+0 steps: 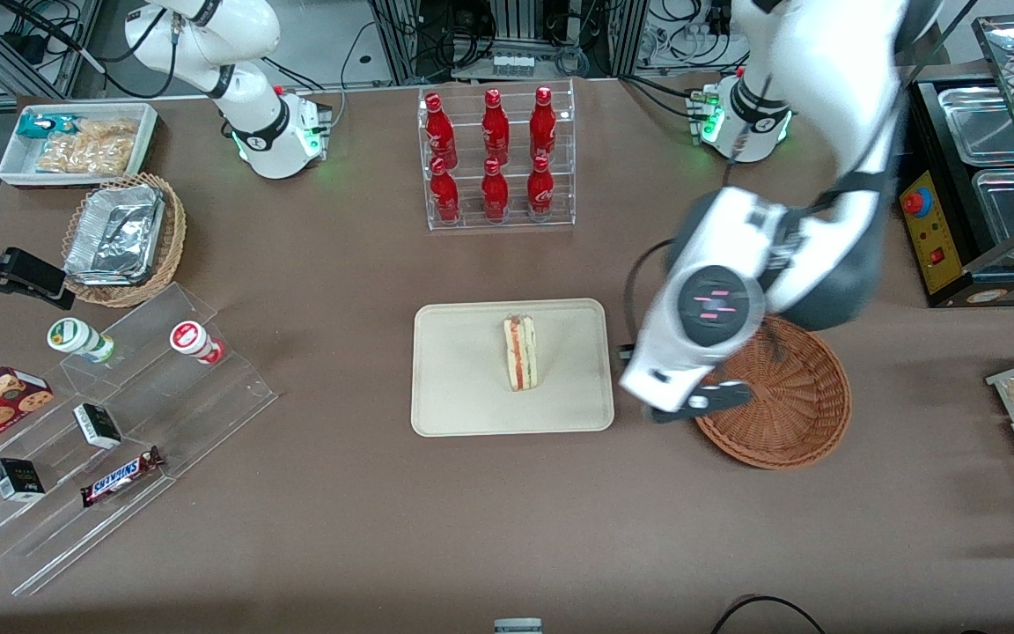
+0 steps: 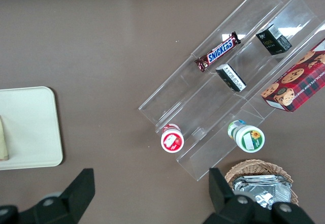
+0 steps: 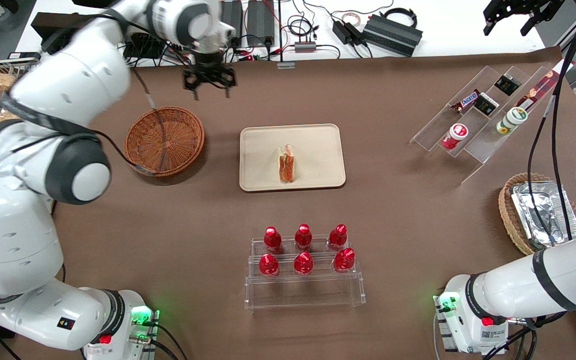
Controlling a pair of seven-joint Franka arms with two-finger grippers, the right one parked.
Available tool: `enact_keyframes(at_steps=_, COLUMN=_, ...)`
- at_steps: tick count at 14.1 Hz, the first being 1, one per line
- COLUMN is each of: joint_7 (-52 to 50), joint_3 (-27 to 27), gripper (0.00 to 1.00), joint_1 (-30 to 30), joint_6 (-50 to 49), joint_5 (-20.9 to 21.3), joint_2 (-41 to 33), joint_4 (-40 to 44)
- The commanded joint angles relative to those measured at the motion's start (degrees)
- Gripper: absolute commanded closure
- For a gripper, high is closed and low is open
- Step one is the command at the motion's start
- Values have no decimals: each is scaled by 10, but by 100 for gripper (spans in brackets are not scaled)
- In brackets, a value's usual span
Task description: Place sandwich from basket to tray
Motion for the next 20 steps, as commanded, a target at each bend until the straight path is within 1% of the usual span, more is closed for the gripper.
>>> enact_keyframes(at_steps=1, joint_7=84, joint_3=-6, gripper=0, joint_1=73, joint_6=-9, joint_5=-5, joint_2=-109, joint_4=-100)
enact_keyframes(at_steps=3, joint_7=143, joint_3=-5, gripper=0, joint_1=103, joint_6=-58, joint_5=-3, joint_2=-152, joint_4=-126)
enact_keyframes(at_steps=5, joint_7=179, joint_3=-5, gripper=0, joint_1=145, joint_6=-64, joint_5=-2, joint_2=-213, joint_4=-177)
enact_keyframes(at_steps=9, joint_7=199, joint_3=-4, gripper=0, joint_1=167, joint_6=-70, joint_5=5, joint_2=-349, joint_4=-302)
enact_keyframes(at_steps=11, joint_7=200, joint_3=-4, gripper=0, joint_1=166, joint_6=-90, joint_5=6, joint_2=-388, joint_4=-314)
enact_keyframes(at_steps=14, joint_7=209, joint_3=-6, gripper=0, joint_1=165, joint_6=-129, joint_5=6, joint_2=-389, joint_4=-263)
enact_keyframes(at_steps=16, joint_7=249, joint_3=-6, gripper=0, joint_1=165, joint_6=-130, joint_5=9, joint_2=-387, joint_4=-255)
enact_keyframes(at_steps=17, joint_7=248, joint_3=-7, gripper=0, joint_1=165, joint_6=-130, joint_5=10, joint_2=-384, joint_4=-254)
enact_keyframes(at_steps=19, joint_7=246, joint_3=-7, gripper=0, joint_1=163, joint_6=-156, joint_5=9, joint_2=-355, joint_4=-220)
enact_keyframes(at_steps=20, joint_7=247, joint_3=-7, gripper=0, joint_1=163, joint_6=-173, joint_5=8, joint_2=-331, joint_4=-188)
